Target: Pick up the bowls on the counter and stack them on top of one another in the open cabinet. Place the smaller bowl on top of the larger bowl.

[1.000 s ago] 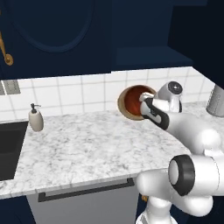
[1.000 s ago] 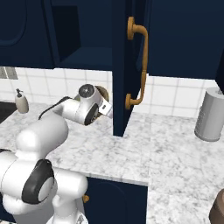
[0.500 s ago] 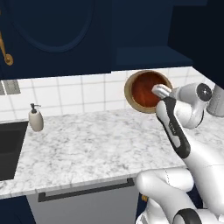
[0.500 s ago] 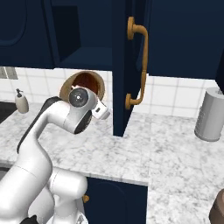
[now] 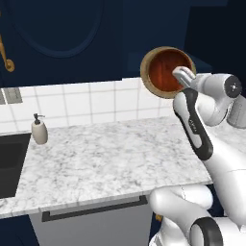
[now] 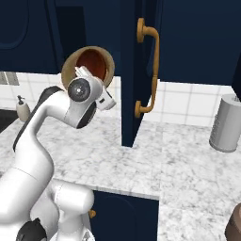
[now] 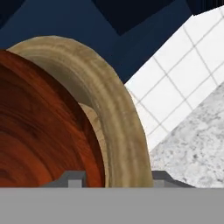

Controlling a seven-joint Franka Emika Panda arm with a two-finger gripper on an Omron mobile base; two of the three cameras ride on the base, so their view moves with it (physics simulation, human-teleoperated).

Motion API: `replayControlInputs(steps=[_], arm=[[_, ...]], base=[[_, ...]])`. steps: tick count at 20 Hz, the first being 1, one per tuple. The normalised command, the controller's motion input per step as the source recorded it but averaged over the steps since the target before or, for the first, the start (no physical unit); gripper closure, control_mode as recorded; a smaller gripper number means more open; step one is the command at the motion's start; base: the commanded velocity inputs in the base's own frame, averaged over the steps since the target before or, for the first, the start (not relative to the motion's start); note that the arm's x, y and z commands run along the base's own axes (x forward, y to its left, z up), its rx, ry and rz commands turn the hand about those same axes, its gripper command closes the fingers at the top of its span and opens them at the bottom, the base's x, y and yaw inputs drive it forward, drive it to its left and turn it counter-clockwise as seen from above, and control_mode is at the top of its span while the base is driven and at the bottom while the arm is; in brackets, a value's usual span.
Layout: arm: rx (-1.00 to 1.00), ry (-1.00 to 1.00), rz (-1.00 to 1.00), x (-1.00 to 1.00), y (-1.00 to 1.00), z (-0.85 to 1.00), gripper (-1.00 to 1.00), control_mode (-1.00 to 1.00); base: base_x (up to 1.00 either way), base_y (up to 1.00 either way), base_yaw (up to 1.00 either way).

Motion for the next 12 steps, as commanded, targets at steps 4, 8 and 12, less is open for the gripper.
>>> replayControlInputs(steps=[4,8,12], arm=[[0.11,0.06,-0.14,0.95,-0.25,1.00,1.00,-1.00],[0.10,0.24,-0.04,1.00,-0.20,0.51,1.00,-1.00],[0.03,0.21,0.00,0.90,-0.12,0.03,1.00,-1.00]], base=[[0.00,0.00,0.00],[0.00,0.00,0.00],[0.00,0.00,0.00]])
